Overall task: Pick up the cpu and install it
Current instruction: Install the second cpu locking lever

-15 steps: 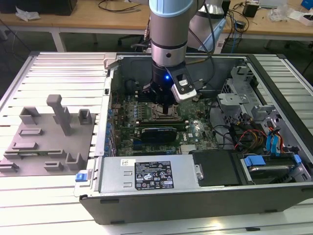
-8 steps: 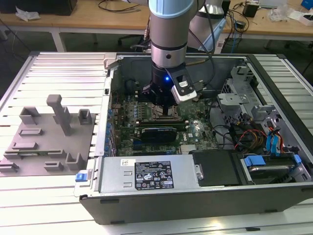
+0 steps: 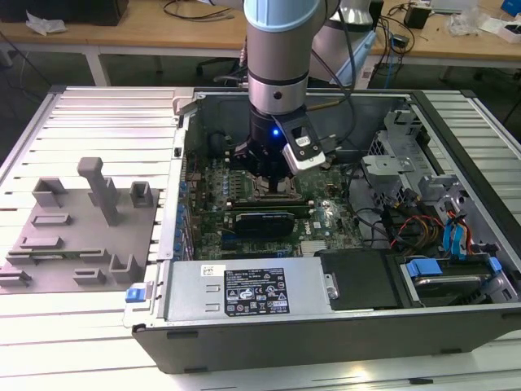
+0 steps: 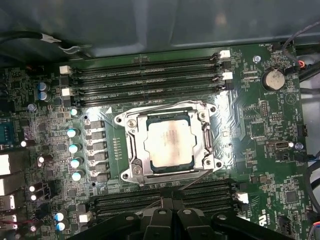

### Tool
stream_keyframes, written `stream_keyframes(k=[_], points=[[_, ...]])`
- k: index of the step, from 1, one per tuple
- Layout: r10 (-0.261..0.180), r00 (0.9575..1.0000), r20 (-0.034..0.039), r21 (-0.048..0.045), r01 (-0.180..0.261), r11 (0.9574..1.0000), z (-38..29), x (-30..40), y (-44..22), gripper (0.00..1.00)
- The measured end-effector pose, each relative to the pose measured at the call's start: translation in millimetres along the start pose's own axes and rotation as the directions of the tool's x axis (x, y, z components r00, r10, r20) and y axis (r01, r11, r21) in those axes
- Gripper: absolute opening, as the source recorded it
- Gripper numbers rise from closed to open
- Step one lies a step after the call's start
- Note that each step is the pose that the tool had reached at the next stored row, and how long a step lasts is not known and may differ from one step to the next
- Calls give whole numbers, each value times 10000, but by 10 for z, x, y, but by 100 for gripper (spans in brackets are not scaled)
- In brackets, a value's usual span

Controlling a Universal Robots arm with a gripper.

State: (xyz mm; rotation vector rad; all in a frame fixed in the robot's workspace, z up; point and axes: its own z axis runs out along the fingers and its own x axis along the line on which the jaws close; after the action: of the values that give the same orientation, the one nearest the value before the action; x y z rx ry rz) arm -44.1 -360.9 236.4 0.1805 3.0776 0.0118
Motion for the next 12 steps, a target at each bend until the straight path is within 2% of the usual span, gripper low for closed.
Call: stream_keyframes(k=[8,12], points=[[-1,10000,0,0,1,10000,13,23,-3,11],[-1,10000,7,0,1,10000,65,41,-5,11]])
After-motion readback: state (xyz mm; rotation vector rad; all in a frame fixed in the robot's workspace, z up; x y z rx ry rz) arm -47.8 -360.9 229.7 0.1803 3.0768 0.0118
